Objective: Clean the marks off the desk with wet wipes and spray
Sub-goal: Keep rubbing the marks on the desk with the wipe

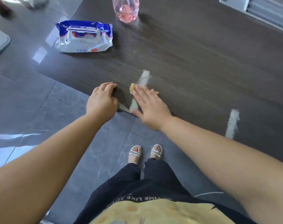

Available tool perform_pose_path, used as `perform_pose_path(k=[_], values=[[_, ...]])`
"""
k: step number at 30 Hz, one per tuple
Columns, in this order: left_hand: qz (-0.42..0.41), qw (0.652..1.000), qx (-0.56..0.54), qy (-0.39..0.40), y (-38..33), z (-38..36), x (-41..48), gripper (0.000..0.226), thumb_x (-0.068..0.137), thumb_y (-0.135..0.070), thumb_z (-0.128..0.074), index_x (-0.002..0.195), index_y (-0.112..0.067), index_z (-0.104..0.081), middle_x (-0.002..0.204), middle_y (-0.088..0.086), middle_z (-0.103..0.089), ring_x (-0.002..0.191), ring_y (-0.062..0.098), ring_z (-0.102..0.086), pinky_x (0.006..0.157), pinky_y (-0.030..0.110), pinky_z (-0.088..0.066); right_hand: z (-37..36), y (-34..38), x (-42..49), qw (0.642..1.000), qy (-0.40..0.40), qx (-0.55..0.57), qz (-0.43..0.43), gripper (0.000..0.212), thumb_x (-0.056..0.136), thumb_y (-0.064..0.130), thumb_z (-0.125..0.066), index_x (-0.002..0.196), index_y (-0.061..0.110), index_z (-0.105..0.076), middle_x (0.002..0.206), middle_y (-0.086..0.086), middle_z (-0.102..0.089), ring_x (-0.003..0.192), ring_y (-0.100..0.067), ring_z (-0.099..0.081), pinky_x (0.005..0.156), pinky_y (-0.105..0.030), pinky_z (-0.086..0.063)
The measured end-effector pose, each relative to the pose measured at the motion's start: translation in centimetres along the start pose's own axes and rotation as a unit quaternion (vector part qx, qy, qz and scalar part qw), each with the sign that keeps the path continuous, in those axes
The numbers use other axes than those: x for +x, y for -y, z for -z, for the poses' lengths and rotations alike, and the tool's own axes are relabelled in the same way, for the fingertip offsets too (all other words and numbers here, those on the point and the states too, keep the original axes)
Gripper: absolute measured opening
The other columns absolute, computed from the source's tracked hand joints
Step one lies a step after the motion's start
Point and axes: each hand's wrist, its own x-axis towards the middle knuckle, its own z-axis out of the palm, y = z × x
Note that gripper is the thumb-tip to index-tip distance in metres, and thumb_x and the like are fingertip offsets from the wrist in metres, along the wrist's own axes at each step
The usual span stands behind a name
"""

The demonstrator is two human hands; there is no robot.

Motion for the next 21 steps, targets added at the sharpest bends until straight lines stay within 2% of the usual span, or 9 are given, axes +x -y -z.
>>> perform_pose_path(k=[2, 4, 7, 9, 11, 14, 17, 19, 21], values=[[0.002, 1.000, -0.010, -0.003, 0.1, 0.2, 0.0, 0.050, 0.088, -0.012, -0.044, 0.138, -0.016, -0.041, 0.146, 0.002, -0.036, 0.133, 0.024, -0.030, 0.107, 0.033, -0.027, -1.0, 1.7, -2.0, 0.987, 0.037, -0.044, 0.152, 0.072, 0.091, 0.056, -0.015, 0.150, 0.015, -0.005, 0.159, 0.000, 0.001, 0.146, -0.020, 0.003, 0.116, -0.033, 0.008], [0.005, 1.000, -0.016, 0.002, 0.1, 0.3, -0.1, 0.050, 0.088, -0.013, -0.044, 0.138, -0.017, -0.040, 0.147, 0.002, -0.035, 0.134, 0.024, -0.029, 0.107, 0.033, -0.028, -0.4, -0.8, -2.2, 0.978, 0.037, -0.057, 0.196, 0.071, 0.090, 0.057, -0.009, 0.149, 0.019, -0.003, 0.156, 0.007, 0.005, 0.144, -0.013, 0.007, 0.115, -0.031, 0.007], [0.018, 1.000, -0.021, 0.007, -0.5, 0.1, 0.1, 0.050, 0.089, -0.014, -0.044, 0.138, -0.017, -0.039, 0.146, 0.002, -0.034, 0.134, 0.025, -0.026, 0.108, 0.033, -0.026, 1.9, -6.9, 0.8, 0.999, 0.001, -0.022, 0.043, 0.073, 0.091, 0.058, -0.011, 0.151, 0.016, -0.004, 0.156, 0.004, 0.007, 0.145, -0.017, 0.006, 0.119, -0.038, -0.001], [0.028, 1.000, -0.013, -0.003, -1.0, -0.2, 0.3, 0.049, 0.088, -0.016, -0.045, 0.137, -0.018, -0.040, 0.144, 0.003, -0.036, 0.133, 0.027, -0.026, 0.107, 0.035, -0.026, 3.9, -9.6, 3.7, 0.992, -0.028, 0.019, -0.122, 0.067, 0.098, 0.049, -0.020, 0.151, 0.011, -0.003, 0.159, -0.004, 0.004, 0.146, -0.023, 0.003, 0.118, -0.040, -0.002], [0.045, 0.999, 0.001, -0.014, -1.8, -0.5, 0.7, 0.048, 0.088, -0.018, -0.045, 0.136, -0.020, -0.041, 0.143, 0.002, -0.037, 0.132, 0.028, -0.026, 0.106, 0.038, -0.025, 4.4, -8.5, 5.9, 0.980, -0.050, 0.030, -0.192, 0.067, 0.100, 0.046, -0.022, 0.150, 0.009, -0.002, 0.159, -0.007, 0.005, 0.146, -0.025, 0.004, 0.118, -0.040, -0.001], [0.077, 0.997, -0.001, -0.024, -3.1, -0.7, 1.5, 0.046, 0.089, -0.022, -0.044, 0.135, -0.024, -0.042, 0.141, 0.000, -0.038, 0.132, 0.026, -0.025, 0.106, 0.040, -0.022, 2.6, -3.3, 5.8, 0.999, -0.036, -0.017, 0.012, 0.072, 0.095, 0.055, -0.021, 0.150, 0.010, -0.009, 0.159, -0.008, -0.004, 0.146, -0.027, -0.004, 0.117, -0.039, -0.003], [0.098, 0.994, -0.011, -0.054, -4.5, -0.7, 2.6, 0.041, 0.092, -0.025, -0.041, 0.132, -0.024, -0.046, 0.139, 0.002, -0.041, 0.131, 0.026, -0.028, 0.107, 0.039, -0.020, 2.3, -3.2, 3.7, 0.977, 0.011, -0.064, 0.205, 0.075, 0.088, 0.058, -0.016, 0.149, 0.014, -0.020, 0.157, -0.003, -0.018, 0.145, -0.024, -0.016, 0.116, -0.037, -0.007], [0.102, 0.993, -0.023, -0.062, -5.3, -0.7, 3.6, 0.039, 0.093, -0.025, -0.040, 0.132, -0.022, -0.046, 0.139, 0.003, -0.042, 0.129, 0.026, -0.031, 0.106, 0.037, -0.022, 3.7, -7.7, 5.3, 0.986, -0.015, -0.060, 0.156, 0.071, 0.091, 0.057, -0.017, 0.150, 0.018, -0.014, 0.158, 0.001, -0.012, 0.146, -0.022, -0.011, 0.118, -0.039, -0.005], [0.097, 0.993, -0.035, -0.057, -6.3, -0.6, 4.6, 0.039, 0.093, -0.025, -0.039, 0.132, -0.021, -0.046, 0.139, 0.003, -0.041, 0.129, 0.027, -0.031, 0.106, 0.037, -0.024, 5.8, -13.3, 7.8, 0.999, -0.042, -0.030, 0.001, 0.066, 0.097, 0.052, -0.023, 0.151, 0.016, -0.008, 0.159, -0.001, -0.003, 0.146, -0.022, -0.004, 0.119, -0.041, -0.007]])
